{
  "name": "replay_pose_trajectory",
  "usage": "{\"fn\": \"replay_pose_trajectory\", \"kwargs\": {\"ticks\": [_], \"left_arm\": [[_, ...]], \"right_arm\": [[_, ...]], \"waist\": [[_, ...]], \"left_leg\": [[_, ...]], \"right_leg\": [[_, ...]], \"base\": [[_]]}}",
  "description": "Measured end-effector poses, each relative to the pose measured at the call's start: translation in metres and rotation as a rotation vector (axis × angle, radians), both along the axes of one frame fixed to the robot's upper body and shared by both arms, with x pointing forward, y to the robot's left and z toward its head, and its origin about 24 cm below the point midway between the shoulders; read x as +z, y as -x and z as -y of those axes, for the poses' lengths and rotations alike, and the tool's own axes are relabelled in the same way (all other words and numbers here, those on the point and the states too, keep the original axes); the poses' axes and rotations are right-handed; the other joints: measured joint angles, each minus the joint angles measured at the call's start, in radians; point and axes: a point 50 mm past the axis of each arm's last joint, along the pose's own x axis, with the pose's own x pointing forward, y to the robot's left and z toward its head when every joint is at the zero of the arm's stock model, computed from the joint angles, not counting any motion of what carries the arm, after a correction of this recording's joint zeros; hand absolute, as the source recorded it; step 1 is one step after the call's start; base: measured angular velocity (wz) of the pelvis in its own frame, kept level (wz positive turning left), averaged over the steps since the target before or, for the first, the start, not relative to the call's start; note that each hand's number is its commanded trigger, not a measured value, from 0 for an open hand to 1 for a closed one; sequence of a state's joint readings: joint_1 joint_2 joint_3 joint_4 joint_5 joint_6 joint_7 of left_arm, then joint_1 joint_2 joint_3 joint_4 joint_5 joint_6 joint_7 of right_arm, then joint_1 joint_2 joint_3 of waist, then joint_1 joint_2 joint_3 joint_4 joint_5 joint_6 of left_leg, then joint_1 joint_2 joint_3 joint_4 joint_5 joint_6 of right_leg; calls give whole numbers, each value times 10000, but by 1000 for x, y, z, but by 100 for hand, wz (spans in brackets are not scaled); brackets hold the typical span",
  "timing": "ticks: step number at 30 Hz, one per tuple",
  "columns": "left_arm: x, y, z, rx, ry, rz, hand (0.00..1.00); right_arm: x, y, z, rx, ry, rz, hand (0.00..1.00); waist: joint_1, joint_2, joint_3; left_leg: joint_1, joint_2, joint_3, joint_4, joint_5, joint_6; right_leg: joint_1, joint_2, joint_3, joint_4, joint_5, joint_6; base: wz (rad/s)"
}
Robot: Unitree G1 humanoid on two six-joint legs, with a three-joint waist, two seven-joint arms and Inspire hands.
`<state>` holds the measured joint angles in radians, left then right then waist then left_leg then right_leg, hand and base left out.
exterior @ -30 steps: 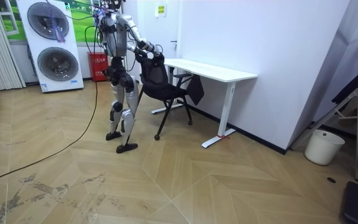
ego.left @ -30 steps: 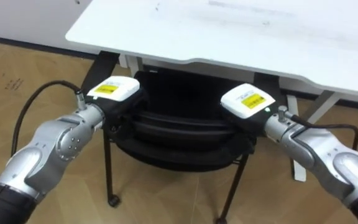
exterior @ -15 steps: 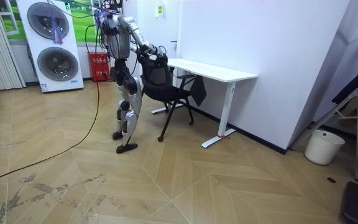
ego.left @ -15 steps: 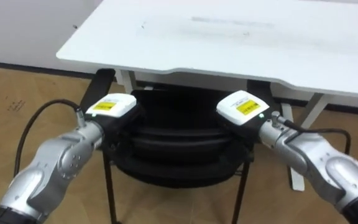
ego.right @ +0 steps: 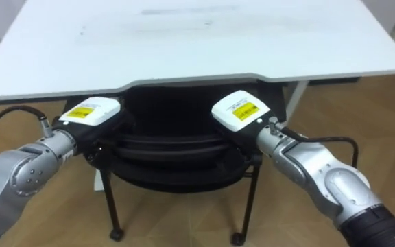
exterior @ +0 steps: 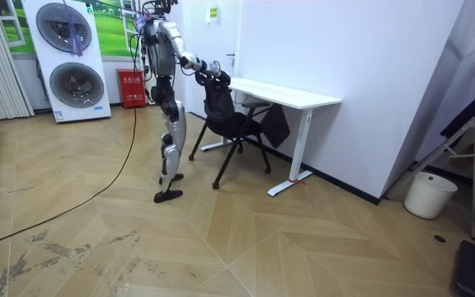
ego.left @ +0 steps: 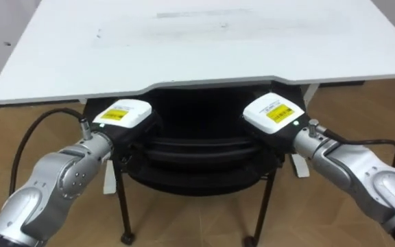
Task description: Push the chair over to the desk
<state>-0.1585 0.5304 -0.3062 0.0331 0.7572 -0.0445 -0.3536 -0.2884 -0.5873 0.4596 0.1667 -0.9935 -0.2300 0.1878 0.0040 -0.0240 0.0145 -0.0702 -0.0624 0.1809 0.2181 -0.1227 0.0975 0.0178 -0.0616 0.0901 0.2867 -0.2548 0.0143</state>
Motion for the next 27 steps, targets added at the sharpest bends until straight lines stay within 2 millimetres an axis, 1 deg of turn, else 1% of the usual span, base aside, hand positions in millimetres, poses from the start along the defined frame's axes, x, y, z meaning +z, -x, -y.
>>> {"fn": "replay_pose_trajectory", "kwargs": {"ticks": [1, 2, 3, 4, 6, 7, 8, 9, 10, 15, 17, 20, 22, 23, 24, 25, 26, 27], "left_arm": [[0, 0, 0, 3, 3, -2, 100], [0, 0, 0, -5, 2, -15, 100], [0, 0, 0, -12, 0, -8, 100], [1, -1, 1, -15, 1, 0, 100], [0, -1, 1, -12, 13, -3, 100], [1, -1, 1, -18, 22, 18, 100], [2, -1, 1, -18, 24, 69, 100], [3, -1, 1, -12, 24, 92, 100], [3, -1, 0, 20, 36, 117, 100], [4, -2, 1, 25, 57, 190, 100], [4, -2, 1, 28, 60, 182, 100], [4, -2, 2, 48, 9, 208, 100], [4, -2, 3, 54, -2, 211, 100], [4, -3, 3, 58, -6, 207, 100], [4, -3, 3, 63, -4, 206, 76], [4, -3, 3, 70, 1, 200, 51], [4, -3, 3, 68, 5, 191, 0], [4, -3, 3, 65, 11, 192, 0]], "right_arm": [[0, 0, 0, -7, 10, -19, 100], [0, 0, 0, -14, 16, -36, 100], [0, 0, 0, -23, 14, -31, 100], [0, 0, 0, -41, 14, -26, 100], [0, 0, 1, -61, 17, -32, 100], [-1, 0, 1, -84, -6, -9, 100], [-1, 1, 1, -77, -40, 42, 100], [0, 0, 1, -75, -59, 71, 100], [0, 0, 1, -70, -98, 112, 100], [0, 0, 2, -83, -141, 126, 100], [0, 0, 2, -86, -146, 138, 100], [0, 1, 2, -93, -130, 120, 100], [0, 1, 2, -95, -122, 114, 92], [0, 1, 2, -96, -119, 111, 82], [0, 1, 2, -96, -116, 107, 69], [0, 0, 2, -114, -102, 86, 58], [0, 0, 2, -152, -88, 44, 25], [0, 0, 3, -175, -99, 24, 5]], "waist": [[-27, 7, 4], [-69, 7, 4], [-117, 8, 5], [-232, 18, 11], [-307, 34, 17], [-274, 38, 15], [-199, 36, 14], [-176, 37, 15], [-183, 43, 11], [-255, 90, 11], [-247, 148, 19], [-269, 150, 21], [-273, 148, 20], [-276, 146, 19], [-275, 145, 18], [-270, 141, 15], [-260, 126, 8], [-252, 117, 4]], "left_leg": [[90, 1, 158, -15, -79, 36], [152, 6, 332, -20, -157, 68], [171, 6, 397, -21, -182, 88], [223, 20, 549, -36, -217, 135], [314, 17, 740, -45, -297, 180], [354, 38, 946, -78, -325, 213], [397, 75, 1196, -188, -326, 216], [397, 80, 1262, -211, -329, 221], [394, 95, 1366, -216, -342, 242], [399, 219, 1638, -299, -347, 253], [411, 269, 1761, -333, -347, 253], [424, 286, 1761, -351, -347, 253], [424, 300, 1762, -356, -346, 252], [423, 308, 1762, -356, -346, 251], [423, 311, 1761, -356, -346, 251], [423, 314, 1753, -356, -345, 250], [424, 315, 1754, -360, -345, 250], [425, 315, 1756, -362, -345, 250]], "right_leg": [[-21, -49, -123, 69, -13, 27], [-27, -82, -146, 75, -11, 90], [-29, -100, -192, 74, -2, 111], [-28, -167, -477, 79, 18, 146], [-28, -259, -778, 74, 41, 189], [-78, -278, -721, 80, 72, 246], [-188, -287, -794, 43, 137, 347], [-218, -307, -937, 5, 173, 366], [-222, -340, -1198, -110, 235, 385], [-109, -253, -1233, -681, 637, 412], [-81, -215, -1244, -857, 786, 420], [-85, -193, -1247, -850, 804, 418], [-100, -184, -1276, -837, 808, 412], [-105, -183, -1323, -839, 814, 402], [-107, -186, -1368, -839, 819, 395], [-104, -196, -1483, -842, 826, 389], [-103, -198, -1490, -841, 828, 390], [-102, -198, -1488, -841, 829, 391]], "base": [[-50], [-48], [-36], [-26], [-40], [-63], [-56], [-54], [-36], [-22], [-19], [-4], [0], [0], [0], [0], [0], [0]]}}
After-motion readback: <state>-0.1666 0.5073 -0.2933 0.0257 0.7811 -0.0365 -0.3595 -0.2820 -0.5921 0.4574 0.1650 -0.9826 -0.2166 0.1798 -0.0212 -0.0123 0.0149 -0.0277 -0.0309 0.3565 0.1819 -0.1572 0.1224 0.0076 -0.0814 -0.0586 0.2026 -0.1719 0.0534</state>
